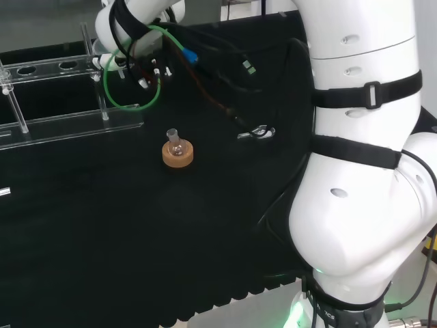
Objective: Pick up the funnel from the transparent funnel stand.
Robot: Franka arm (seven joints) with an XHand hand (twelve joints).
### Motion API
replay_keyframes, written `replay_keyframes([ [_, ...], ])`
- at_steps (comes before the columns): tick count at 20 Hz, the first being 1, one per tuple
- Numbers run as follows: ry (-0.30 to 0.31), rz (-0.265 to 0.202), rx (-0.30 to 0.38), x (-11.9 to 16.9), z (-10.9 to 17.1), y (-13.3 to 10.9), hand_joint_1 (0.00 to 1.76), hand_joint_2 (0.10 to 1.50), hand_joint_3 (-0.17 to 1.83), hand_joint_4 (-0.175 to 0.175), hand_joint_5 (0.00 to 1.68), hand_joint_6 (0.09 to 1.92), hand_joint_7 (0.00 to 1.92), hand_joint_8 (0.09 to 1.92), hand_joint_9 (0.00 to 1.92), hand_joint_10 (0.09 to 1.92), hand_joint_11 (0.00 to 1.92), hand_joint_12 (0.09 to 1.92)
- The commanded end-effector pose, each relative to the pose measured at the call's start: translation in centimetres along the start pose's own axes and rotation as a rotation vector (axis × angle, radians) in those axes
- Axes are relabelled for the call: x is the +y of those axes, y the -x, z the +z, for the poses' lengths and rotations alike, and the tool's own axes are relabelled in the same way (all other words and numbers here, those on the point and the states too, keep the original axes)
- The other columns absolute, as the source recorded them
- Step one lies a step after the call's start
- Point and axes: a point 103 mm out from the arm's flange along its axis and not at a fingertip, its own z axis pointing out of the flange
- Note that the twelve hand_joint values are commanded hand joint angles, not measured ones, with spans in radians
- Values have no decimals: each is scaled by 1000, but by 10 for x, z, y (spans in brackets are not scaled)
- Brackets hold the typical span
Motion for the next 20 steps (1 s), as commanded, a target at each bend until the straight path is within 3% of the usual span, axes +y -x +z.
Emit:
replay_keyframes([
  [1, 199, 3, -92, -1, -16, -10, 845, 868, 70, -175, 801, 901, 1204, 1102, 1642, 616, 1608, 934],
  [3, 273, 20, -99, -1, -27, -7, 924, 862, 75, -175, 961, 847, 1381, 977, 1758, 549, 1708, 887],
  [7, 361, 42, -74, -1, -55, 2, 1014, 843, 90, -175, 1180, 708, 1588, 764, 1898, 406, 1848, 810],
  [9, 408, 57, -56, -1, -74, 8, 1111, 792, 270, -42, 1330, 467, 1642, 705, 1916, 423, 1880, 802],
  [10, 422, 61, -52, -1, -80, 10, 1139, 742, 380, -5, 1388, 377, 1665, 680, 1919, 438, 1893, 798],
  [11, 457, 71, -41, -3, -97, 16, 1158, 695, 471, 9, 1429, 320, 1683, 659, 1920, 457, 1905, 797],
  [14, 515, 93, -26, -10, -133, 29, 1185, 614, 614, -11, 1488, 249, 1716, 620, 1920, 493, 1919, 817],
  [16, 538, 140, -6, -24, -169, 48, 1201, 576, 673, -76, 1517, 215, 1734, 593, 1920, 498, 1920, 837],
  [18, 512, 177, 5, -40, -199, 64, 1214, 547, 716, -146, 1543, 178, 1755, 561, 1920, 510, 1920, 858],
  [20, 385, 184, 74, -72, -232, 79, 1221, 519, 756, -169, 1569, 145, 1779, 527, 1920, 522, 1920, 873],
])
